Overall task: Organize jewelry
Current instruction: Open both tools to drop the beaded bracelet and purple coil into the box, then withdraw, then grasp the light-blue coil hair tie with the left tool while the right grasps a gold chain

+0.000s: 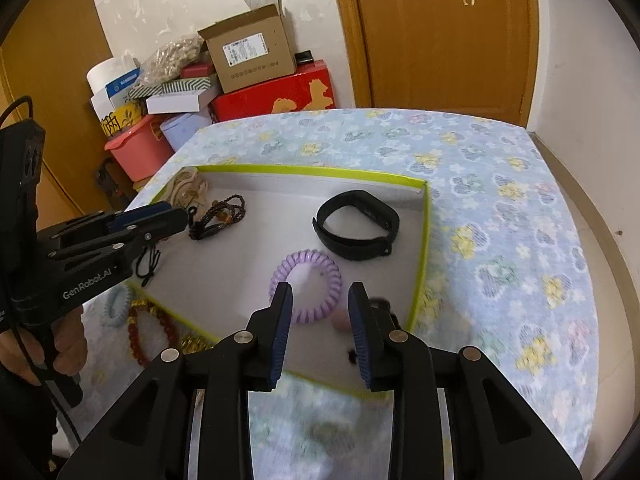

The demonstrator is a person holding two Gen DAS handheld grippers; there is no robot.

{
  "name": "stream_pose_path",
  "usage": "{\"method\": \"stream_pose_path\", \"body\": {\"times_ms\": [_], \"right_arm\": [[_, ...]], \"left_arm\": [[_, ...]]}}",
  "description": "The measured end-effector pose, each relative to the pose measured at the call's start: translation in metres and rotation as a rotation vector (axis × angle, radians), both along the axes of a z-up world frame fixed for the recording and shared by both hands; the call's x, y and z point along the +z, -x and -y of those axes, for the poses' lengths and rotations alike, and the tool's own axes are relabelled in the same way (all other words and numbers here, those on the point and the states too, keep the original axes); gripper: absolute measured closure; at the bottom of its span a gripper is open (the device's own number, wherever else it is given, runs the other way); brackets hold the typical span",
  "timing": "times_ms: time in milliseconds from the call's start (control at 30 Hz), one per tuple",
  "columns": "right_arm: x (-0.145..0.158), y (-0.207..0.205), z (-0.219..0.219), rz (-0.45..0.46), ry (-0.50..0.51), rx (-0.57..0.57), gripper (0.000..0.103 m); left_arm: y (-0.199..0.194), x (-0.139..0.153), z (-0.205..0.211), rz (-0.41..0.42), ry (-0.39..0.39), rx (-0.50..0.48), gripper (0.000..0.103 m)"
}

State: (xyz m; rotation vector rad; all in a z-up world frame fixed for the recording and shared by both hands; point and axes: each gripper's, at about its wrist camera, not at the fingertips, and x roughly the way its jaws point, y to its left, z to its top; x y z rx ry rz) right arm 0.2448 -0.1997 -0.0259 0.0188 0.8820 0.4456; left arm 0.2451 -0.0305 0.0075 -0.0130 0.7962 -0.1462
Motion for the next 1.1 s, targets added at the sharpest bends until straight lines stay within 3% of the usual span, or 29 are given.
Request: {"method": "stream_pose_path", "body": {"times_ms": [533, 933, 1100], "right_arm": [[0.016, 0.098, 0.008, 0.030, 0.007, 0.008, 0.073], [0.020, 0.148, 0.004, 0.045, 0.006, 0.035, 0.072], [0.019, 0.158, 0.002, 0.042, 0.006, 0.044, 0.062]], "left_arm": [[0.107, 0.014, -0.007, 0.019, 0.011, 0.026, 0.077], [0.157, 0.017, -0.014, 0.022, 0.035, 0.049, 0.077], [0.169, 0.018, -0.014, 0.023, 0.042, 0.050, 0.077]]}}
